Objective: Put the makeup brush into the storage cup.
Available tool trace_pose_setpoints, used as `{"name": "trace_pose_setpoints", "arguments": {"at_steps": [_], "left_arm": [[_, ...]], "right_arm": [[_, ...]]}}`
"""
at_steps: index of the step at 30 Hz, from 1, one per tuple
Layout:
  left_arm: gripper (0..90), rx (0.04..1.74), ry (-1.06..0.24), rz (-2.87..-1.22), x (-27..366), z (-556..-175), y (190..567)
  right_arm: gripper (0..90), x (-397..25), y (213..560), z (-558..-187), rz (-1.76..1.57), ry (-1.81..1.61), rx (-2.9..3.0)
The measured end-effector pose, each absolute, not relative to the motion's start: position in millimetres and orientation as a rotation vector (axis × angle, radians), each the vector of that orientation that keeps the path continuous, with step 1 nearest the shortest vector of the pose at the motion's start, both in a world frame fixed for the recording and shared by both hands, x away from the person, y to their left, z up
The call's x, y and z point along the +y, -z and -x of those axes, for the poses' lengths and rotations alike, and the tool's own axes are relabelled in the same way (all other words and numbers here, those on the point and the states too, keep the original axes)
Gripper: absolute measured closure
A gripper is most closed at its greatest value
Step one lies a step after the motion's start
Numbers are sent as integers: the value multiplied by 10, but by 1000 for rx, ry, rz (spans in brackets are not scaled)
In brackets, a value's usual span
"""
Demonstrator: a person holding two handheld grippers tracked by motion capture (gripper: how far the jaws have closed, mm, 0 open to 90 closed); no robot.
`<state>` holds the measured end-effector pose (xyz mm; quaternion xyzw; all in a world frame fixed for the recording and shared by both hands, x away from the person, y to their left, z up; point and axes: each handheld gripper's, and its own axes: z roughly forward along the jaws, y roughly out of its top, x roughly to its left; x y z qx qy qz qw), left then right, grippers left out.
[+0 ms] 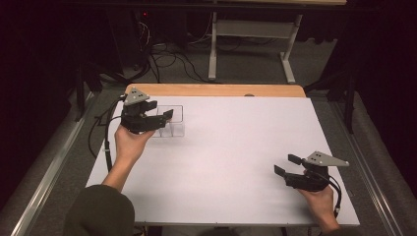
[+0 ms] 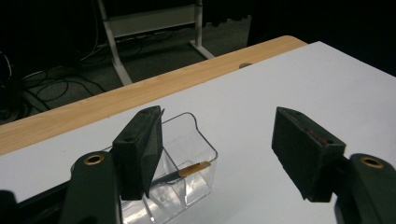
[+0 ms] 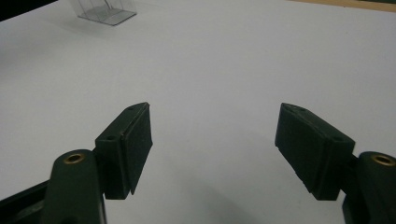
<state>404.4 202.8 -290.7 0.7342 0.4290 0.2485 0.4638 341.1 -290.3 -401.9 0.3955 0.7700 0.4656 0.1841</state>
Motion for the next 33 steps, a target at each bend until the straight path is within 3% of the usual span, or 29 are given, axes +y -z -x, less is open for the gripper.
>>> {"name": "trace_pose_setpoints", "arguments": {"at_steps": [33], "left_arm": [[323,1005,-560,-1781,2091,-3717,2888]], "right_arm": [[291,-2901,4016,-3402,-1108,-1314,2167]]}}
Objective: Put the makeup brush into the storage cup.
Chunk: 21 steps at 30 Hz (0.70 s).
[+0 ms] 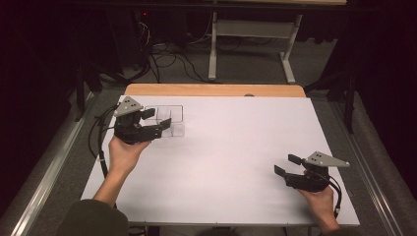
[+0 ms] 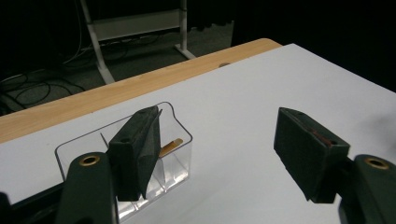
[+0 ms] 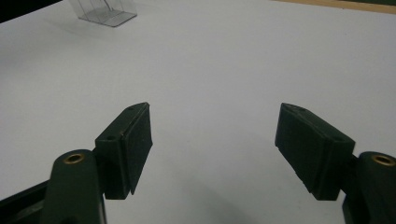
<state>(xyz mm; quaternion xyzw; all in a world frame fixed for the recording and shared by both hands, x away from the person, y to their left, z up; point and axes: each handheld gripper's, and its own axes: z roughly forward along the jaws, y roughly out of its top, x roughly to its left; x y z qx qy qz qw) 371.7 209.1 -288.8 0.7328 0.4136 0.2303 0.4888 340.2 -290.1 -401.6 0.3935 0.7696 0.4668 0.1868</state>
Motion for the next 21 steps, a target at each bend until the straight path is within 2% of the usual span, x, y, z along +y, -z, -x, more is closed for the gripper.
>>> {"name": "trace_pose_setpoints", "arguments": {"at_steps": [21], "left_arm": [[323,962,-546,-1777,2058,-3530,2899]], "right_arm": [[292,-2905,4020,-3405,-1119,-1315,2167]]}}
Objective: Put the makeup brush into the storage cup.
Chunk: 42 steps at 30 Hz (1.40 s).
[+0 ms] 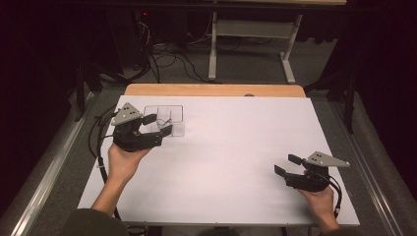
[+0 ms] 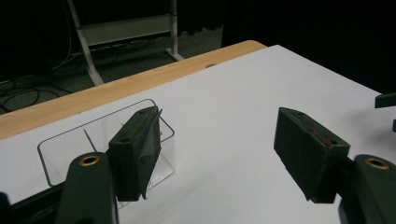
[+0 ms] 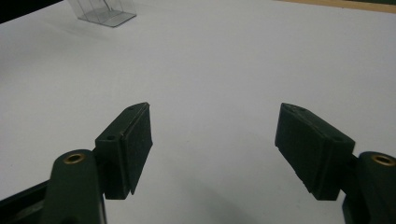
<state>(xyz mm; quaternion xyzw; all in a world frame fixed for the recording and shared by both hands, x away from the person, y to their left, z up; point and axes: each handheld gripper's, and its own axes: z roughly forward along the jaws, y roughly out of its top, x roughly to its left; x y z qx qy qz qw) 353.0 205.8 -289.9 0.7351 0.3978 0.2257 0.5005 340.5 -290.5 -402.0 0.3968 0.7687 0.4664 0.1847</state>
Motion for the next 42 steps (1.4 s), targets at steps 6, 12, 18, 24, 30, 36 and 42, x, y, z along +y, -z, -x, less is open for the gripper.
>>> {"name": "trace_pose_setpoints", "arguments": {"at_steps": [6,12,18,24,30,36,42], "left_arm": [[323,954,-537,-1771,2051,-3477,2918],[322,951,-521,-1765,2052,-3440,2972],[317,957,-511,-1757,2070,-3409,3029],[315,956,-504,-1757,2080,-3375,3074],[308,958,-526,-1772,2072,-3346,3125],[305,963,-518,-1761,2078,-3322,3181],[303,960,-529,-1770,2066,-3297,3209]], "right_arm": [[291,-2899,4022,-3404,-1114,-1314,2169],[292,-2904,4020,-3403,-1114,-1315,2167],[291,-2905,4019,-3401,-1115,-1317,2165],[291,-2903,4019,-3402,-1116,-1315,2167],[292,-2901,4022,-3404,-1114,-1313,2169],[292,-2905,4020,-3401,-1117,-1317,2165],[292,-2898,4020,-3401,-1114,-1316,2169]]}}
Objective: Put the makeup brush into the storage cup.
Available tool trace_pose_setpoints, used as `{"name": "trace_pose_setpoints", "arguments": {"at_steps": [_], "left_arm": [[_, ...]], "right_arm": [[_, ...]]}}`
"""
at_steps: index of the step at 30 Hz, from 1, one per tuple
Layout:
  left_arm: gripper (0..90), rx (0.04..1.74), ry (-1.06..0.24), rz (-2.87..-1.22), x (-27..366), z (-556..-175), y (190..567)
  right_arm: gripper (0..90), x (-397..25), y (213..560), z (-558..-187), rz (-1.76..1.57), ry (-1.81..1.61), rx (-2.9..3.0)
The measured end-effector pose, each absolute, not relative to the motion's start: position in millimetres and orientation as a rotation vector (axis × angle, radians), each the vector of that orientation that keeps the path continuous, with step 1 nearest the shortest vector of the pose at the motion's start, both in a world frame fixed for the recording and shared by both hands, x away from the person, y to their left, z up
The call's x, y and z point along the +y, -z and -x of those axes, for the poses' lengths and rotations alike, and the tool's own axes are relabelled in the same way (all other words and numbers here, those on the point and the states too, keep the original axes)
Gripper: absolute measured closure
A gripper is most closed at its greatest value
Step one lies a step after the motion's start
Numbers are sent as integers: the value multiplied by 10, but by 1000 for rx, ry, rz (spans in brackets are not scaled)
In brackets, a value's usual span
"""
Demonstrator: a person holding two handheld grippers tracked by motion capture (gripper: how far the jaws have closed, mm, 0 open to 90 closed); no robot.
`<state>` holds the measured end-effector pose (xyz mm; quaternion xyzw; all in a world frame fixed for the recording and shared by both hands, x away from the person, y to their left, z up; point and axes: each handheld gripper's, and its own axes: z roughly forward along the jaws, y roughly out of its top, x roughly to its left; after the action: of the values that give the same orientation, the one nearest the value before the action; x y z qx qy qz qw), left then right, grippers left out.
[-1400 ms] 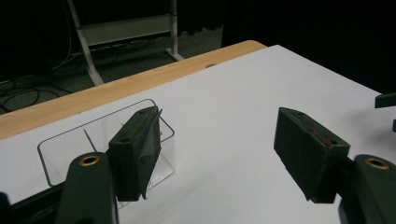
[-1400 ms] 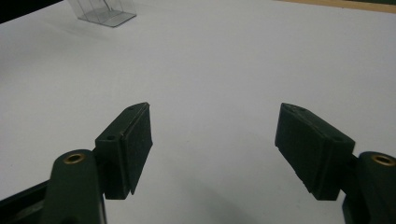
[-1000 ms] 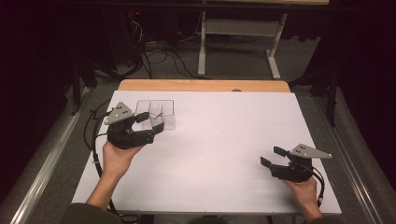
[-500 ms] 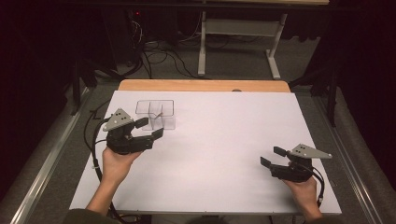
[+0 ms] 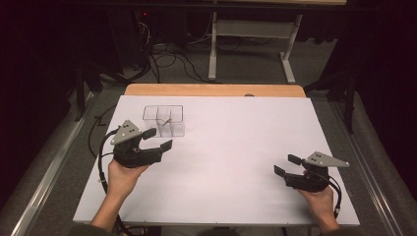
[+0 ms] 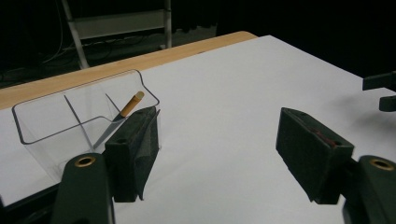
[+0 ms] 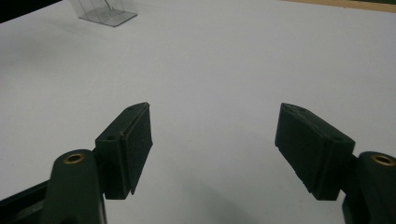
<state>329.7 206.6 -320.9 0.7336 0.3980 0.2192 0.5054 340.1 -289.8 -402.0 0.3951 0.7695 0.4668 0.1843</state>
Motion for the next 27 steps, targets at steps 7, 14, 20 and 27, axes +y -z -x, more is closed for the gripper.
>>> {"name": "trace_pose_setpoints", "arguments": {"at_steps": [7,14,20,27], "left_arm": [[297,950,-512,-1778,1999,-3286,3285],[298,950,-485,-1765,1980,-3290,3337],[298,952,-462,-1760,1961,-3285,3389],[292,967,-480,-1753,1944,-3269,3439]], "right_arm": [[292,-2898,4020,-3403,-1110,-1314,2168],[293,-2906,4019,-3400,-1116,-1317,2166],[293,-2899,4019,-3401,-1110,-1316,2167],[293,-2902,4021,-3403,-1111,-1315,2168]]}}
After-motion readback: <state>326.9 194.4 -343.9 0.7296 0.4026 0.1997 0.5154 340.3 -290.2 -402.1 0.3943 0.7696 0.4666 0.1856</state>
